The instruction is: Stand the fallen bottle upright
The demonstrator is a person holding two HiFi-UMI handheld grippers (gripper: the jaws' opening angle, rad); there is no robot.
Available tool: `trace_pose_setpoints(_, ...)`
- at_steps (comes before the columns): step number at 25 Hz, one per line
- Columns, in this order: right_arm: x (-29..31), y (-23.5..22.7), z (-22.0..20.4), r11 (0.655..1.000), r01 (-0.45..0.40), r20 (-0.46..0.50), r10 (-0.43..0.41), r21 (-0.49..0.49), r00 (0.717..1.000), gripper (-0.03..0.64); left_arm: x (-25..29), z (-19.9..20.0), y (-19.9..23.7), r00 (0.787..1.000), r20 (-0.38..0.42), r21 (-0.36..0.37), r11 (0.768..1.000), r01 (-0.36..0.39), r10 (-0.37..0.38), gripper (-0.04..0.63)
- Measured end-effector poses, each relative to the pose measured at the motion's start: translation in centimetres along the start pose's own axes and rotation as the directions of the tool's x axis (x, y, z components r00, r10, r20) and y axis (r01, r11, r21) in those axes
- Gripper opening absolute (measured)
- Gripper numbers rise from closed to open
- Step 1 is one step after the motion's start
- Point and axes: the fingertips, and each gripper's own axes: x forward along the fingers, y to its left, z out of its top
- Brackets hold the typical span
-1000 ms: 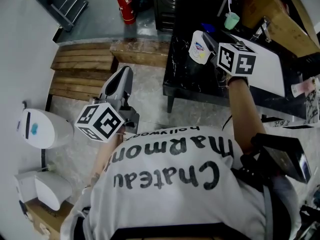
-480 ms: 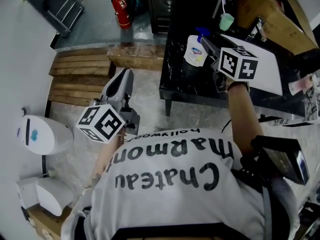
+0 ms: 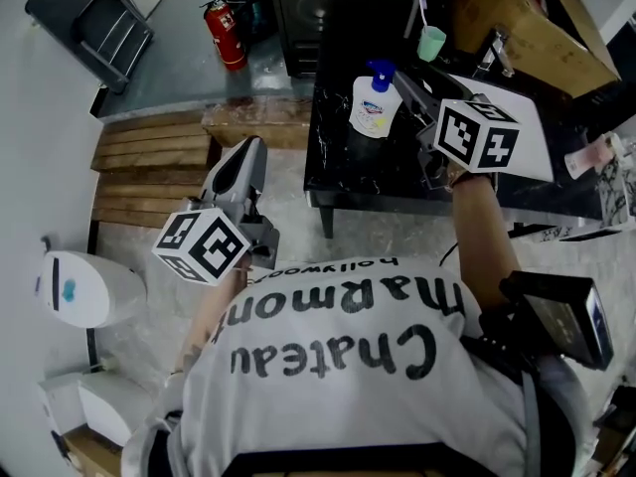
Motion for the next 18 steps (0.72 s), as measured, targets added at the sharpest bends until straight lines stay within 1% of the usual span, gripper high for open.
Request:
trace_pose_setpoints(3,-0.9,0.3,0.7,1.000,-0.015,0.024,0.015,0.009,1.000,0.204,1.0,0.1,-0.6,1.000,-0.001,0.005,1.000,0.025,-0.025,0.015)
trace_pose_setpoints(5,-1.6,0.4,1.2,1.000,-0.008,0.044,0.007,0.020,0.999,0.182,1.7,0.2,-1.1,0.999,-0.003,0.008,0.999,0.043,-0.043,0.015)
trace_pose_setpoints(6,-2.0,0.2,1.4,1.000,0.004,0.052,-0.006,0.028,0.999,0.154,2.1,0.2,-1.4,0.999,-0.004,0.009,0.999,0.052,-0.052,0.015)
trace_pose_setpoints(8,-2.8,-0.5,1.6,0.998,0.034,0.069,-0.037,0.052,0.997,0.069,2.9,0.2,-2.0,0.997,-0.007,0.011,0.997,0.073,-0.073,0.015)
trace_pose_setpoints(13,-4.5,-2.2,1.8,0.994,0.059,0.090,-0.068,0.094,0.994,0.036,5.0,-0.1,-3.6,0.993,-0.023,0.015,0.993,0.117,-0.116,0.015)
trace_pose_setpoints(18,-6.2,-3.6,1.0,0.988,0.071,0.127,-0.089,0.138,0.988,0.018,6.4,-1.3,-4.7,0.989,-0.041,0.016,0.989,0.146,-0.145,0.015)
